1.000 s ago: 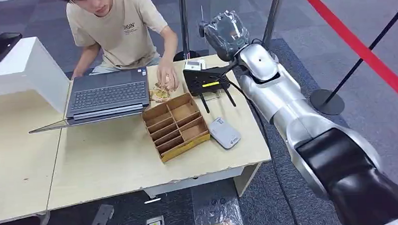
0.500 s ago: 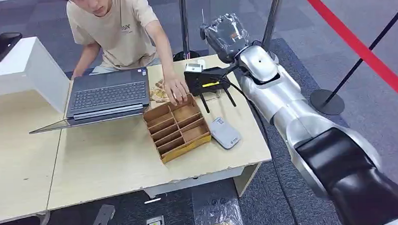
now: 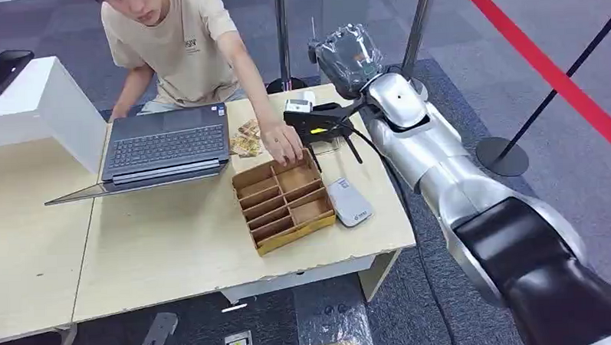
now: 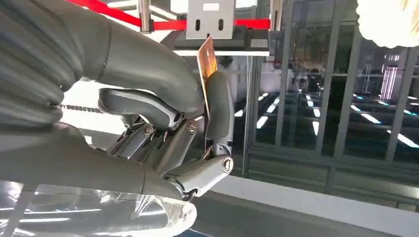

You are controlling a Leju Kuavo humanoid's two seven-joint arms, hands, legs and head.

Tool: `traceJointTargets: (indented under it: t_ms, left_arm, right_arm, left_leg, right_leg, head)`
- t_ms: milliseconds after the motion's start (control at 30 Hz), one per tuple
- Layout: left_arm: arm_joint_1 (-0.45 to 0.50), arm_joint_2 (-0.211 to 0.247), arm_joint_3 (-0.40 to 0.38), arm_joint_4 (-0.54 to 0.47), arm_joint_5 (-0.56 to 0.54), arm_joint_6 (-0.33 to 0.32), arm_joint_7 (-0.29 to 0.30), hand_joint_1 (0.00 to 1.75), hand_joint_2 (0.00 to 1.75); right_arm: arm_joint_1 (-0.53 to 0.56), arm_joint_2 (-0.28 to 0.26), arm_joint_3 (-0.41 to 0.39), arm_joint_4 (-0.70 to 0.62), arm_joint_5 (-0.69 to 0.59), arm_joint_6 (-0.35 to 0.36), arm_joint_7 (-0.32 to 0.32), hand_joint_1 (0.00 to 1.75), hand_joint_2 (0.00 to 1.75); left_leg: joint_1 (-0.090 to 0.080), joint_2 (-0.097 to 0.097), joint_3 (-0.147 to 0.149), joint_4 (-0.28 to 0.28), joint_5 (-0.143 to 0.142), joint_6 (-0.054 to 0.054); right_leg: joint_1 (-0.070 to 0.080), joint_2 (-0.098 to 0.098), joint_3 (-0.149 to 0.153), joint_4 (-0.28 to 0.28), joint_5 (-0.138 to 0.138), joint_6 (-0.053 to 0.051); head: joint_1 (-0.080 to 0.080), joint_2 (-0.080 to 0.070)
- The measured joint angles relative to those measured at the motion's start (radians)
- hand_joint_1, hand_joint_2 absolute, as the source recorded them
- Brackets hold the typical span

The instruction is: Pass the card to the sensor for recognition and then transmit it.

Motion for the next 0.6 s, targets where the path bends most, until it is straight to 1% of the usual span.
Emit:
traceJointTargets:
  t_ms: [333, 600]
  left_arm:
    - [0.001, 0.001, -0.005, 0.000, 0.008, 0.021, -0.001, 0.00, 1.75]
    - [0.012, -0.004, -0.009, 0.000, 0.007, 0.032, -0.001, 0.00, 1.75]
  right_arm:
    - [0.024, 0.002, 0.000, 0.000, 0.018, -0.001, -0.002, 1.75, 1.75]
    - [0.041, -0.014, -0.002, 0.000, 0.008, -0.006, -0.017, 1.75, 1.75]
  left_leg:
    - [0.000, 0.000, 0.000, 0.000, 0.000, 0.000]
    - [0.000, 0.001, 0.000, 0.000, 0.000, 0.000]
  right_leg:
    - [0.000, 0.000, 0.000, 0.000, 0.000, 0.000]
    - [0.000, 0.000, 0.000, 0.000, 0.000, 0.000]
  head:
    - [0.000, 0.000]
    - [0.000, 0.000]
